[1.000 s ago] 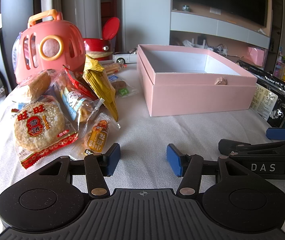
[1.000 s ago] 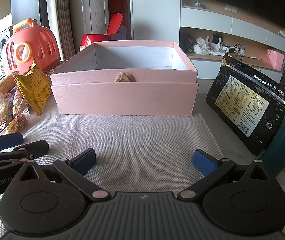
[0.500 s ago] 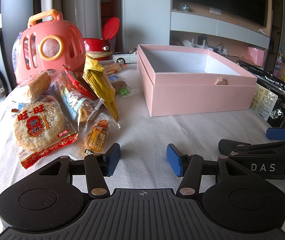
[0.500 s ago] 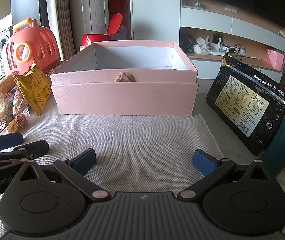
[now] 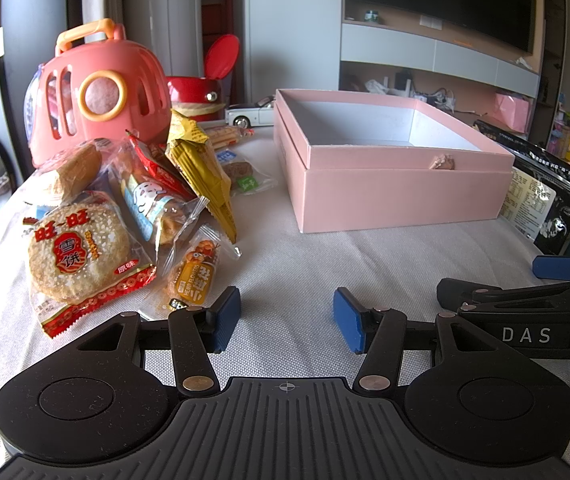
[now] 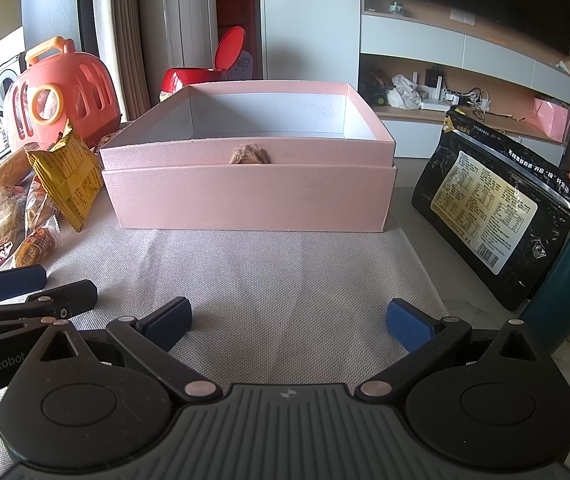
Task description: Organize snacks
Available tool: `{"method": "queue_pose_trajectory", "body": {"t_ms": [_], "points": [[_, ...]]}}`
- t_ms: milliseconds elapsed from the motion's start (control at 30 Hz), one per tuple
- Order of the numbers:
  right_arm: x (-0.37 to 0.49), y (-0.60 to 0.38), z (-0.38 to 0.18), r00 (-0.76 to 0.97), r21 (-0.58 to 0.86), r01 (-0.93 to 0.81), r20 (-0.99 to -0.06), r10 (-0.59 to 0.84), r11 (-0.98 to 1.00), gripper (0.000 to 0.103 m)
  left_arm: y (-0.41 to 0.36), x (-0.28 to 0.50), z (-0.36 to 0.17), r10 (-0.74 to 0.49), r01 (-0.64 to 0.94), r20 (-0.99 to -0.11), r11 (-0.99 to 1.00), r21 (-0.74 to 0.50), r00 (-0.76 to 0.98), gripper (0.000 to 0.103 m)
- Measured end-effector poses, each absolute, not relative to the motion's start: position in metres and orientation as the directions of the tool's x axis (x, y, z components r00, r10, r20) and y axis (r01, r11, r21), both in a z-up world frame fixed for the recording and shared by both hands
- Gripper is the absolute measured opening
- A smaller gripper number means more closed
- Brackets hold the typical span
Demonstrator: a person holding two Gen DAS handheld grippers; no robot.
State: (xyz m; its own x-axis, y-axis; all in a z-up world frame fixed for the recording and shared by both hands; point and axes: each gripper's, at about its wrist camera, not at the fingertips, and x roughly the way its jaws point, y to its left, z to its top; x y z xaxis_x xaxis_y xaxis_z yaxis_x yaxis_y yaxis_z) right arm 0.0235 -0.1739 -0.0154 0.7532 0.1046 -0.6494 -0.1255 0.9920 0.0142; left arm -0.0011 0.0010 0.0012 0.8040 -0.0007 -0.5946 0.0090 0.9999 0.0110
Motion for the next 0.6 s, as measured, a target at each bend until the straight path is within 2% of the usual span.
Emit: {"method": "queue_pose_trajectory", "body": {"t_ms": [600], "points": [[0.0234,-0.1744,-0.0155,0.753,0.014,-0.126,-0.649,0.105,0.992,0.103,0.0,0.0002,0.0,0.001,0.009,-0.594,1.0,0.014,0.804,0.058]]}}
